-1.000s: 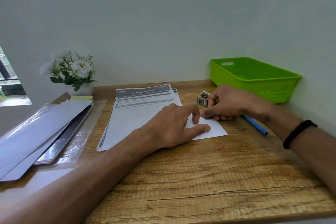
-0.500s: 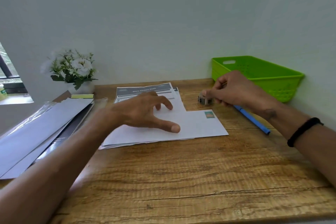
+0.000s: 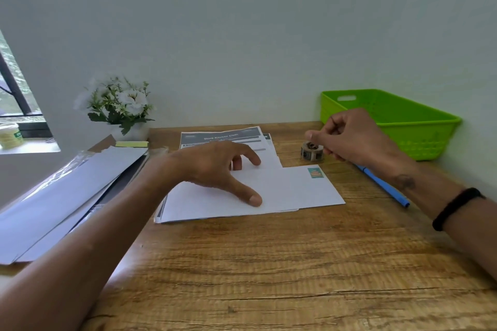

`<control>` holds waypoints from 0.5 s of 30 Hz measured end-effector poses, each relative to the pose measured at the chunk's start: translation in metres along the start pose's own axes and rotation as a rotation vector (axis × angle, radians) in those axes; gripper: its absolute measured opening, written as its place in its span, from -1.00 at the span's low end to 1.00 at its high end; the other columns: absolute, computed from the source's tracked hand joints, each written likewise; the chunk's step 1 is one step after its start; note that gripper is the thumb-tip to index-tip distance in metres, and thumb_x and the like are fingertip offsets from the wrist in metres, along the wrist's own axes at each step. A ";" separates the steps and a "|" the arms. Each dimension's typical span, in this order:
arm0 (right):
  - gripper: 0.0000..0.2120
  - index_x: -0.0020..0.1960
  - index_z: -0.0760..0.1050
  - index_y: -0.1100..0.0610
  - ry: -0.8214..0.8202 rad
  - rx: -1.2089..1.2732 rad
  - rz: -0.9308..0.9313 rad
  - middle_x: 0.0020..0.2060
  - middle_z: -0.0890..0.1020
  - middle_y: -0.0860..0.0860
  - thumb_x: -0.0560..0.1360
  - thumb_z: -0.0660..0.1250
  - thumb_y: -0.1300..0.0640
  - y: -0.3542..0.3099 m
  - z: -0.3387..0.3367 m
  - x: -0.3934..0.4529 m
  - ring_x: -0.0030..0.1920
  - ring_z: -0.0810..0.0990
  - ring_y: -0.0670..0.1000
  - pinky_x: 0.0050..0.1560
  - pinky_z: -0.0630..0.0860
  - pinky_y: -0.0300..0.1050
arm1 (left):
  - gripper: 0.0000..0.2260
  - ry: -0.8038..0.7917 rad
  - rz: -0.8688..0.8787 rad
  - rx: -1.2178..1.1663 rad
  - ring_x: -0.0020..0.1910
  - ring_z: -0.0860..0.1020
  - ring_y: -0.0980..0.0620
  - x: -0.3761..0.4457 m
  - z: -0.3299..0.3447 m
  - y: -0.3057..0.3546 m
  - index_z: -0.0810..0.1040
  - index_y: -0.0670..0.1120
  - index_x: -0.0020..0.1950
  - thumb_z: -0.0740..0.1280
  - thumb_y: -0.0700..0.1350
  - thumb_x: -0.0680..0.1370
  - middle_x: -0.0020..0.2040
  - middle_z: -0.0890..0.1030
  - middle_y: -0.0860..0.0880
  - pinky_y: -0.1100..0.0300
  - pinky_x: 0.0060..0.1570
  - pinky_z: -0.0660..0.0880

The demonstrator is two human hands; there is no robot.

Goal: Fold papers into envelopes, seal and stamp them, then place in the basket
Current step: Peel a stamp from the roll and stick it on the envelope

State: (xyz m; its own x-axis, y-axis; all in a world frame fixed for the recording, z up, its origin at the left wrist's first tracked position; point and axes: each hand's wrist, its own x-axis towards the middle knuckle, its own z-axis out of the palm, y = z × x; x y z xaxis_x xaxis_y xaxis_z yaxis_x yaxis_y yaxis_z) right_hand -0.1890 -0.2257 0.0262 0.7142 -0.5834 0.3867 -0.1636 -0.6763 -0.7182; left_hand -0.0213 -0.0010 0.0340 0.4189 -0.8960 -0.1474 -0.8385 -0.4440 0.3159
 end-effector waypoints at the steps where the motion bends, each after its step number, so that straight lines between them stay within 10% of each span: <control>1: -0.70 -0.18 0.63 0.20 0.009 0.003 -0.005 -0.43 0.70 0.01 0.49 0.55 -0.04 -0.001 -0.001 0.000 -0.51 0.58 -0.17 -0.40 0.49 -0.24 | -0.33 0.047 0.003 -0.044 0.04 0.51 0.16 0.000 0.000 -0.001 0.50 0.24 0.40 0.55 0.32 0.33 0.08 0.54 0.15 0.26 -0.03 0.41; 8: -0.71 -0.21 0.62 0.18 0.062 0.080 -0.009 -0.43 0.70 0.03 0.49 0.56 -0.02 -0.001 -0.003 0.002 -0.47 0.60 -0.10 -0.36 0.55 -0.13 | -0.86 0.209 0.042 -0.398 -0.22 0.59 0.23 -0.006 -0.008 -0.005 0.77 0.11 0.03 0.57 0.06 0.49 -0.15 0.71 0.08 0.31 -0.19 0.47; 15: -0.69 -0.19 0.63 0.17 0.107 0.137 0.005 -0.43 0.70 0.01 0.51 0.52 -0.07 -0.003 -0.008 0.004 -0.45 0.61 -0.06 -0.33 0.59 -0.08 | -0.84 0.236 -0.034 -0.593 -0.04 0.72 0.06 -0.013 -0.015 -0.005 0.79 0.01 -0.01 0.57 0.05 0.49 -0.05 0.77 0.03 0.19 -0.08 0.61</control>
State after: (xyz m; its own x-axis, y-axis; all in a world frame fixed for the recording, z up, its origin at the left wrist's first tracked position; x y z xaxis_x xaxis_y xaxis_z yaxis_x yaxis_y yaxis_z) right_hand -0.1909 -0.2297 0.0341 0.6361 -0.6358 0.4371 -0.0673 -0.6101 -0.7895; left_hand -0.0171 0.0128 0.0486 0.5641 -0.8254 0.0219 -0.5159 -0.3317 0.7898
